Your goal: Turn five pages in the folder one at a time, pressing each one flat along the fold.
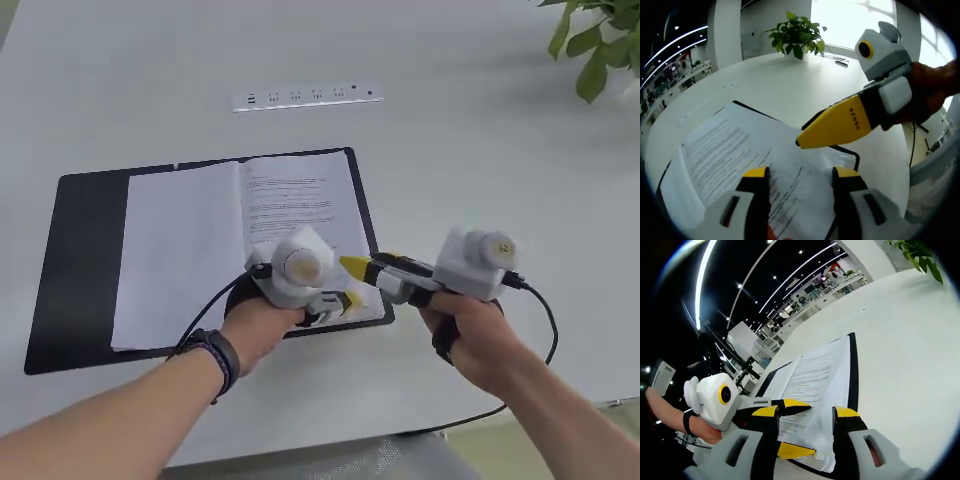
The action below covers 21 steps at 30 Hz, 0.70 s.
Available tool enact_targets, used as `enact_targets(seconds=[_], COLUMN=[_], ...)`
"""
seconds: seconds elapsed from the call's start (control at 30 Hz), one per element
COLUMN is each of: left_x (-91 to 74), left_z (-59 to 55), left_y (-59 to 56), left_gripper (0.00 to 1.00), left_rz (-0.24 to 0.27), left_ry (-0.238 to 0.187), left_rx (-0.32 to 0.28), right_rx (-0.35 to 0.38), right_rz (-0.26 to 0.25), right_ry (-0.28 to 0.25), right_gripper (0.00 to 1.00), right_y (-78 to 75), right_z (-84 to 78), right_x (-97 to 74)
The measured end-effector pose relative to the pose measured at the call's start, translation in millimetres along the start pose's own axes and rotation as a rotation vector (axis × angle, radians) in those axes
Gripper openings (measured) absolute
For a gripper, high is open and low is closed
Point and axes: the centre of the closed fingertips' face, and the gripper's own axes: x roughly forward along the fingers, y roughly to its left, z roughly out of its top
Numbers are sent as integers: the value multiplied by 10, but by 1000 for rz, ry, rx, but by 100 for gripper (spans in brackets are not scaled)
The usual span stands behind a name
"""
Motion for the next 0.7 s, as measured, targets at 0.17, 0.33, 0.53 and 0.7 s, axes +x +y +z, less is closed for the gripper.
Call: enact_targets(seconds=[0.17, 0.33, 0.53, 0.7], left_x=[1, -4, -8, -22], left_z=[-1, 1, 7, 24], left_y=[-2, -6, -5, -22], left_gripper=[50, 50, 50, 54], left_rz=[-2, -3, -8, -23], left_ry=[2, 3, 4, 4], left_rx=[-5, -3, -12, -51], right_rx=[30, 55, 59, 70], right_rz=[7, 11, 17, 17], right_ry=[9, 22, 30, 20], right_gripper=[34, 28, 24, 19], right_y=[-23, -27, -22, -23], right_z=[-69, -147, -186, -167], right_x=[47, 57, 54, 27])
